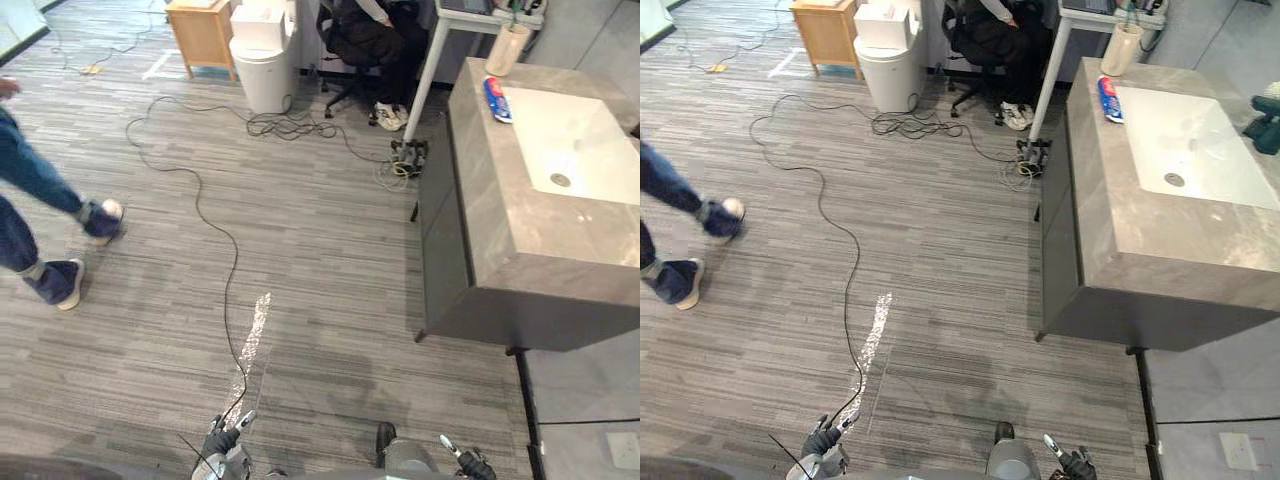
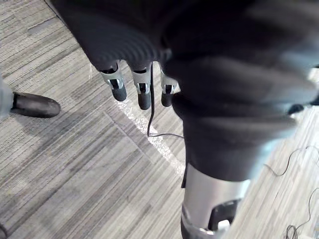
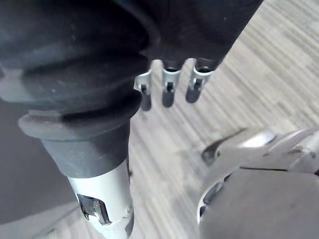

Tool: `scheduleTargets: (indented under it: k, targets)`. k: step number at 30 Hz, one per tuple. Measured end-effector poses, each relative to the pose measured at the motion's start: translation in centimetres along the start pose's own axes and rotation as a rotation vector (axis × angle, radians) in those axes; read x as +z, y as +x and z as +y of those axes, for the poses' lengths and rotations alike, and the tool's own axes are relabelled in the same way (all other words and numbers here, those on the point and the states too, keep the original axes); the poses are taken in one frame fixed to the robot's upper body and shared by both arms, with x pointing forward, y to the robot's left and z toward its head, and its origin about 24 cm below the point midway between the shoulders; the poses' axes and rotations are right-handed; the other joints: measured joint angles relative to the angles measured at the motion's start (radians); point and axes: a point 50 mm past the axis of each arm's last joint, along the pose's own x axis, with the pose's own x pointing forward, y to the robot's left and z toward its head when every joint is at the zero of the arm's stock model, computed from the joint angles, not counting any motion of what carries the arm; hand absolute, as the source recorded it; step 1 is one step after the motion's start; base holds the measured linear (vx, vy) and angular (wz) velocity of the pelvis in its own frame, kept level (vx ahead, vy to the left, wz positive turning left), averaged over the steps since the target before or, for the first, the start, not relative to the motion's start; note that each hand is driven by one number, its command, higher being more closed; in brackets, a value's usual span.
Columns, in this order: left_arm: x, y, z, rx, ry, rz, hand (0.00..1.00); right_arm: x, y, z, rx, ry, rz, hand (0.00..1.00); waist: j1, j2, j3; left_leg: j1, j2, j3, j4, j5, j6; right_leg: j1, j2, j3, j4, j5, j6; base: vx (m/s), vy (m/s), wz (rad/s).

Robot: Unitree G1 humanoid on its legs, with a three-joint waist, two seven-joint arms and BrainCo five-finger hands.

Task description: Organize washtable

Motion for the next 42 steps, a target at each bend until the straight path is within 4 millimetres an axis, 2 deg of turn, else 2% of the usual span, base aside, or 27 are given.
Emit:
scheduleTargets:
  k: [3,5,6,8,9,10,11,12,13,16,17,19,21,22,25,26,28,30,31,35,36,37,38,39,40,41,42]
  targets:
    - [1.9,0.7,-0.1,-0.001,0.004,-0.047,0.00,0.1,0.0,0.0,0.000,-0.009,-0.006,0.00,-0.004,0.013,0.012,0.003,0.077,-0.044,0.013,-0.023,-0.011,-0.090,0.136,-0.015,-0.140,-0.016,-0.011,0.19,-0.014,0.42]
    - [3.3,1.2,-1.4,-0.029,-0.007,-0.081,0.00,-0.1,-0.1,-0.2,-0.006,-0.008,0.001,0.00,-0.013,0.008,0.032,0.025,0.079,-0.069,0.002,-0.033,-0.020,-0.128,0.146,-0.038,-0.294,0.060,-0.007,0.37,-0.084,0.58]
    - [3.8,1.3,-1.9,-0.034,-0.035,-0.094,0.00,-0.6,-0.2,-0.6,-0.018,-0.009,0.018,0.00,-0.032,-0.004,0.045,0.076,0.065,-0.078,-0.010,-0.061,-0.030,-0.139,0.143,-0.053,-0.441,0.141,0.011,0.48,-0.149,0.48]
    - [3.7,1.3,-1.8,-0.024,-0.061,-0.092,0.00,-1.8,-0.8,-2.1,-0.062,0.001,0.055,0.00,-0.050,-0.013,0.045,0.144,0.046,-0.082,-0.008,-0.120,-0.045,-0.136,0.122,-0.062,-0.477,0.125,0.021,0.53,-0.217,0.56]
    - [3.0,1.1,-2.2,-0.028,-0.082,-0.072,0.00,-2.2,-1.0,-3.2,-0.098,0.012,0.068,0.00,-0.061,0.005,0.038,0.191,0.052,-0.095,-0.010,-0.155,-0.053,-0.154,0.120,-0.036,-0.391,0.182,0.002,0.49,-0.211,0.47]
    - [2.6,0.9,-2.7,-0.039,-0.089,-0.061,0.00,-2.0,-1.1,-3.5,-0.110,0.021,0.063,0.00,-0.058,0.041,0.035,0.197,0.068,-0.087,0.000,-0.151,-0.059,-0.179,0.122,-0.040,-0.322,0.181,0.003,0.58,-0.226,0.18]
    - [2.2,0.8,-3.1,-0.051,-0.090,-0.053,0.00,-1.8,-1.0,-3.7,-0.123,0.037,0.055,0.00,-0.054,0.070,0.029,0.194,0.083,-0.065,0.025,-0.129,-0.086,-0.210,0.123,-0.037,-0.252,0.182,0.000,0.60,-0.267,-0.03]
    - [1.8,0.7,-3.6,-0.060,-0.092,-0.043,0.00,-1.6,-0.9,-3.9,-0.135,0.054,0.055,0.00,-0.060,0.094,0.035,0.176,0.110,-0.060,0.116,-0.097,-0.125,-0.203,0.128,-0.060,-0.198,0.162,-0.045,0.62,-0.315,-0.04]
    - [1.6,0.6,-3.6,-0.060,-0.096,-0.038,0.00,-1.6,-0.9,-4.0,-0.141,0.062,0.059,0.00,-0.061,0.100,0.032,0.152,0.126,-0.059,0.187,-0.079,-0.137,-0.194,0.133,-0.069,-0.184,0.137,-0.064,0.62,-0.347,-0.04]
    - [1.0,0.3,-3.5,-0.055,-0.107,-0.023,0.00,-0.1,-0.6,-3.3,-0.130,0.087,-0.008,0.00,-0.055,0.097,0.034,0.020,0.203,-0.094,0.600,0.159,-0.192,-0.070,0.174,-0.051,-0.201,0.056,-0.097,0.64,-0.220,-0.31]
    - [1.0,0.3,-3.5,-0.057,-0.108,-0.023,0.00,1.3,-0.1,-2.0,-0.091,0.093,-0.055,0.00,-0.053,0.092,0.037,-0.049,0.209,-0.098,0.772,0.154,-0.202,-0.018,0.190,-0.028,-0.233,0.037,-0.101,0.60,-0.056,-0.53]
    - [1.6,0.4,-3.5,-0.056,-0.124,-0.049,0.00,2.9,0.2,-0.1,-0.032,0.089,-0.116,0.00,-0.048,0.075,0.046,-0.139,0.224,-0.024,0.932,0.104,-0.132,0.078,0.212,0.022,-0.306,0.033,-0.098,0.47,0.002,-0.57]
    - [2.0,0.4,-2.4,-0.024,-0.157,-0.071,0.00,3.9,0.3,2.3,0.051,0.050,-0.158,0.00,-0.011,0.029,0.053,-0.230,0.234,0.087,0.970,-0.019,-0.011,0.189,0.215,0.118,-0.378,0.017,-0.079,0.41,0.070,-0.87]
    - [2.0,0.4,-2.1,-0.018,-0.156,-0.072,0.00,4.2,0.3,2.8,0.070,0.036,-0.167,0.00,0.001,0.026,0.053,-0.258,0.234,0.095,0.954,-0.038,0.011,0.208,0.213,0.145,-0.384,0.010,-0.074,0.43,0.166,-1.19]
    - [0.9,0.0,-0.5,0.028,-0.167,-0.044,0.00,4.9,0.4,3.9,0.108,0.009,-0.195,0.00,0.031,-0.001,0.055,-0.367,0.225,0.041,0.619,-0.070,-0.003,0.272,0.166,0.268,-0.366,-0.045,-0.004,0.45,0.351,-1.18]
    - [0.3,-0.2,0.0,0.040,-0.173,-0.030,0.00,5.0,0.5,3.6,0.102,-0.003,-0.199,0.00,0.030,0.000,0.052,-0.373,0.207,0.001,0.444,-0.048,-0.036,0.274,0.142,0.302,-0.342,-0.076,0.032,0.28,0.414,-0.94]
    - [-1.5,-0.9,1.3,0.090,-0.207,0.019,0.00,4.4,0.5,2.3,0.079,-0.057,-0.173,0.00,0.031,0.014,0.025,-0.331,0.159,-0.013,0.318,0.095,-0.107,0.281,0.114,0.398,-0.303,-0.123,0.074,0.38,0.467,-1.26]
    - [-1.1,-0.9,2.3,0.116,-0.211,-0.005,0.00,2.9,0.2,1.6,0.069,-0.089,-0.129,0.00,0.012,0.000,0.001,-0.312,0.163,0.010,0.336,0.035,-0.132,0.255,0.188,0.414,-0.233,-0.126,0.026,0.49,0.267,-0.83]
    - [-0.8,-0.9,3.4,0.142,-0.214,-0.018,0.00,2.3,0.2,1.3,0.057,-0.092,-0.103,0.00,0.017,-0.025,-0.018,-0.305,0.147,0.029,0.379,0.002,-0.103,0.251,0.206,0.411,-0.249,-0.106,-0.008,0.51,0.151,-1.06]
    - [-0.8,-0.9,4.2,0.169,-0.217,-0.013,0.00,1.6,0.2,1.7,0.058,-0.075,-0.077,0.00,0.045,-0.070,-0.052,-0.387,0.114,-0.039,0.661,-0.064,-0.072,0.242,0.141,0.514,-0.229,-0.089,-0.031,0.35,0.191,-1.28]
    - [-1.2,-0.9,2.9,0.136,-0.213,0.004,0.00,1.8,0.3,1.0,0.037,-0.079,-0.080,0.00,0.049,-0.036,-0.066,-0.351,0.065,-0.060,0.481,-0.082,-0.047,0.198,0.128,0.505,-0.178,-0.090,-0.030,0.23,0.253,-1.47]
    - [-1.5,-1.0,2.5,0.120,-0.196,0.017,0.00,2.5,0.5,0.9,0.034,-0.087,-0.092,0.00,0.061,-0.016,-0.065,-0.312,0.061,-0.035,0.423,-0.114,-0.033,0.169,0.131,0.492,-0.128,-0.096,-0.019,0.22,0.259,-1.48]
    - [-1.3,-0.8,2.2,0.097,-0.159,0.019,0.00,2.2,0.6,1.6,0.050,-0.075,-0.077,0.00,0.054,-0.031,-0.062,-0.257,0.027,0.050,0.373,-0.105,-0.016,0.104,0.086,0.455,-0.017,-0.079,0.034,0.22,0.252,-1.38]
    - [-0.3,-0.4,1.7,0.070,-0.129,-0.004,0.00,2.0,0.5,1.8,0.053,-0.065,-0.073,0.00,0.046,-0.011,-0.051,-0.195,0.021,0.101,0.323,-0.106,-0.012,0.050,0.067,0.371,0.062,-0.007,0.084,0.25,0.236,-1.20]
    - [-0.1,-0.3,1.2,0.053,-0.115,-0.010,0.00,2.0,0.5,1.8,0.053,-0.058,-0.071,0.00,0.043,0.004,-0.042,-0.158,0.023,0.120,0.292,-0.106,-0.012,0.036,0.056,0.315,0.100,0.024,0.089,0.24,0.241,-1.10]
    - [1.1,0.0,1.0,0.030,-0.072,-0.044,0.00,1.7,0.4,1.8,0.051,-0.055,-0.065,0.00,0.032,0.032,-0.025,-0.095,0.024,0.157,0.236,-0.106,-0.012,-0.002,0.035,0.199,0.205,0.006,0.067,0.25,0.211,-0.89]
    - [2.5,0.4,0.8,0.007,-0.016,-0.086,0.00,1.9,0.4,1.7,0.045,-0.041,-0.073,0.00,0.009,0.032,-0.021,-0.047,0.014,0.184,0.195,-0.106,-0.012,-0.045,0.016,0.099,0.310,-0.056,0.045,0.25,0.178,-0.80]
